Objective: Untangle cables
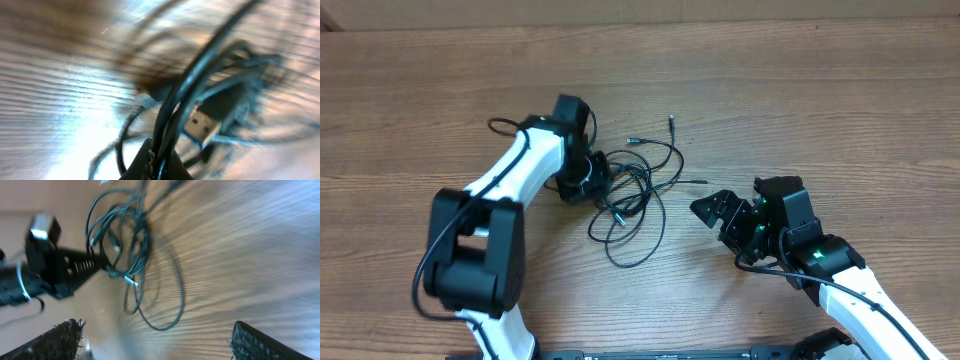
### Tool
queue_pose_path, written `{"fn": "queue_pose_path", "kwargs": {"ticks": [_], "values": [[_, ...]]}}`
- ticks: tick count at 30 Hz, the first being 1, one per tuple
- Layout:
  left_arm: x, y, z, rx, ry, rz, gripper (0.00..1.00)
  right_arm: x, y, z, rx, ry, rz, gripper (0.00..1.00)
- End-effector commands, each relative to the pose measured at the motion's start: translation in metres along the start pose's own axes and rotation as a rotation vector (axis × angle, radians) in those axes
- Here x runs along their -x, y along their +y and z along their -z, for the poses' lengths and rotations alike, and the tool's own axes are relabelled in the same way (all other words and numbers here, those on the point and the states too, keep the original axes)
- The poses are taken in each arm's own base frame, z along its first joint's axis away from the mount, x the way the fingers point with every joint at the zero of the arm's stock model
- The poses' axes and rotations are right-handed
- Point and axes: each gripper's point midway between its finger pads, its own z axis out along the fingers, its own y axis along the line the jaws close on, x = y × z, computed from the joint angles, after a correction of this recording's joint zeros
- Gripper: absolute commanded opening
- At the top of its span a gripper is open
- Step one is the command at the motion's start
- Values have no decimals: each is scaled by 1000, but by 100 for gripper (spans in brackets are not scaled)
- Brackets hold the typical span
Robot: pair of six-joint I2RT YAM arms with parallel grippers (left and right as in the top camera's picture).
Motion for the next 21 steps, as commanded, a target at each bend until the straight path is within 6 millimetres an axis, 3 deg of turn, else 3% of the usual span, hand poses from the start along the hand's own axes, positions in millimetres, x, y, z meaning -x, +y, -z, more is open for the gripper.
{"fn": "queue_pose_path", "kwargs": {"ticks": [1,5,10,12,18,21], "values": [[11,-43,78,-120,-183,-330,4,-21,26,4,148,116,205,94],[-15,-80,128,-311,-244,-532,4,-37,62,15,342,203,334,96],[-34,-99,151,-439,-249,-571,4,-40,71,16,364,216,269,40],[-43,-111,158,-525,-223,-591,4,-42,70,12,342,223,216,29],[-52,-130,171,-667,-169,-533,4,-47,70,-2,302,252,76,26],[-52,-132,173,-684,-167,-521,4,-46,70,-10,276,251,-27,45]]}}
